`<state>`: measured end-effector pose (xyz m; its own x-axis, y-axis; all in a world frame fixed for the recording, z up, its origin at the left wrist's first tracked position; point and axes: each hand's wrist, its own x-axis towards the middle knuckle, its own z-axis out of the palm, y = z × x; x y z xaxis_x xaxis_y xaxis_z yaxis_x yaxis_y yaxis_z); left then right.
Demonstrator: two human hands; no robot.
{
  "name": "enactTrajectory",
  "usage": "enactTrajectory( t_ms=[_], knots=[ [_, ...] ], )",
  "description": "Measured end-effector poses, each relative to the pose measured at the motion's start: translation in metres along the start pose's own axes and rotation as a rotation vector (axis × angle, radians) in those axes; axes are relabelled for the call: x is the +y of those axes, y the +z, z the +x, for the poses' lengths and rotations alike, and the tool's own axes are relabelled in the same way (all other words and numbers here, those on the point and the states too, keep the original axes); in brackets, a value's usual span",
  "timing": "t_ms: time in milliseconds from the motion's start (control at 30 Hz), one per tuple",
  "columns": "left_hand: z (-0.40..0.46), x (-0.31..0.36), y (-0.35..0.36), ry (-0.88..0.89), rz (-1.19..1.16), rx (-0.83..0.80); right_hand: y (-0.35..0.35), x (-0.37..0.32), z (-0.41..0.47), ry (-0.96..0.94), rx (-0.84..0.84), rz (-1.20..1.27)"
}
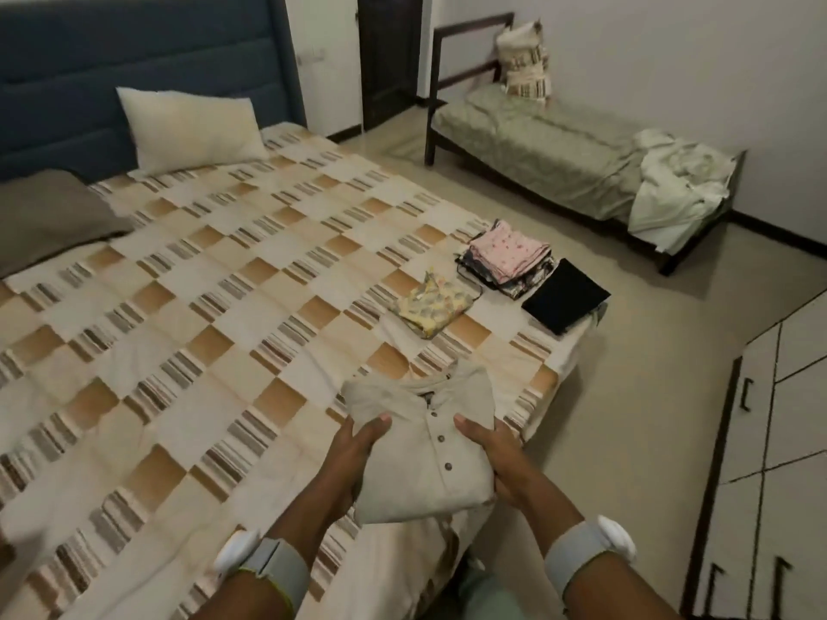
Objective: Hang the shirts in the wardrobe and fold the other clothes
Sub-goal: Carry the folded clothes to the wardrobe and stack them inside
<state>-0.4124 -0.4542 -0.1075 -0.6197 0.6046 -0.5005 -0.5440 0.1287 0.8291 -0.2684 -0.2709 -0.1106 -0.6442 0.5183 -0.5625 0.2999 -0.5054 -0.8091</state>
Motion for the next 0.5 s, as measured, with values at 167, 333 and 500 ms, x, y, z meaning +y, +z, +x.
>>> enactTrajectory(
  t_ms=[167, 333, 500],
  knots=[
    [0.038, 0.028, 0.019, 0.08, -0.035, -0.003, -0.006, -0.058, 0.023, -0.157, 0.045, -0.116],
    [0.133, 0.028, 0.054, 0.06, -0.053, 0.059, -0.042, -0.106, 0.136, -0.185, 0.071, -0.27],
    [0.256, 0.004, 0.079, -0.039, -0.067, 0.145, -0.076, -0.119, 0.282, -0.15, 0.027, -0.392]
  ],
)
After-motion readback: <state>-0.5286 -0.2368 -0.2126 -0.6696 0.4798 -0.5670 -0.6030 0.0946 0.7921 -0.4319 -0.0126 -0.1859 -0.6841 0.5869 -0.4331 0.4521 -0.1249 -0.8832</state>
